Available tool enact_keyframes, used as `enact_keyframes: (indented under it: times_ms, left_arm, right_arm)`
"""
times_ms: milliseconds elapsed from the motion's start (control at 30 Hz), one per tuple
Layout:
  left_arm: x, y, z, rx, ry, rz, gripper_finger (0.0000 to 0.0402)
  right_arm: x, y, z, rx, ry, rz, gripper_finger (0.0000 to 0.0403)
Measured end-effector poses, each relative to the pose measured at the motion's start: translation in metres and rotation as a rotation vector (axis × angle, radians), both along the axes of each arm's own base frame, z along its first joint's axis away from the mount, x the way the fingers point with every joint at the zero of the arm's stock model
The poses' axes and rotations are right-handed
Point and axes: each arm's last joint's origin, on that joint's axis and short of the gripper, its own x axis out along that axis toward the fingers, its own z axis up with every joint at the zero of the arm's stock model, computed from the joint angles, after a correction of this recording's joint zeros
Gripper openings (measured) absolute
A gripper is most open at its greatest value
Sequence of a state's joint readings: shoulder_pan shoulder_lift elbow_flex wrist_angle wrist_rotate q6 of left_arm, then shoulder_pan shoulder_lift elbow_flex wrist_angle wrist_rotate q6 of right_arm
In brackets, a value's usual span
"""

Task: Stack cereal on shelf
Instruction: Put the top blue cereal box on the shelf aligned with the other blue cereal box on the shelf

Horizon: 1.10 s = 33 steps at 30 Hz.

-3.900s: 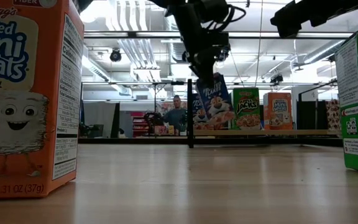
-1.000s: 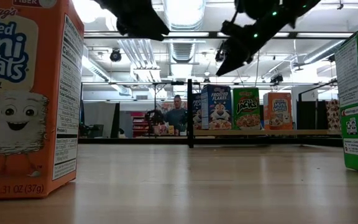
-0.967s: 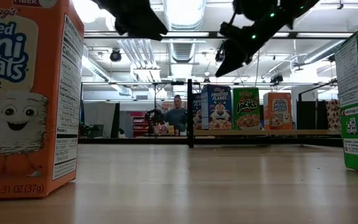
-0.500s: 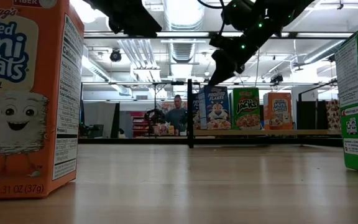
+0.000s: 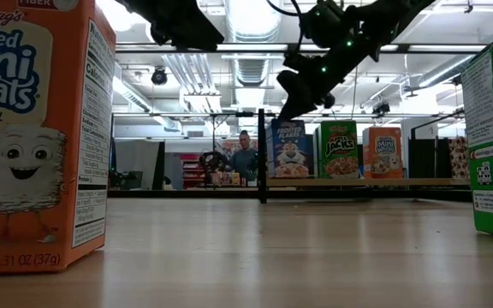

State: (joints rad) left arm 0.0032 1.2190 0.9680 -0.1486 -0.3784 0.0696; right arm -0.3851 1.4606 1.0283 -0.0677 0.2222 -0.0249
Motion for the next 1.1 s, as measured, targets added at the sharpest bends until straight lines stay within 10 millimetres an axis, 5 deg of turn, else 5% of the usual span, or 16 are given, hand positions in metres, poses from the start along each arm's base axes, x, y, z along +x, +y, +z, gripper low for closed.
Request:
enact_keyframes:
  times_ms: [1100]
  left_arm:
    - [0.013, 0.000, -0.016, 0.005, 0.055, 0.004, 0.0233]
  right_arm:
    - [0.004, 0.002, 0.010, 0.058, -0.184, -0.131, 0.0009]
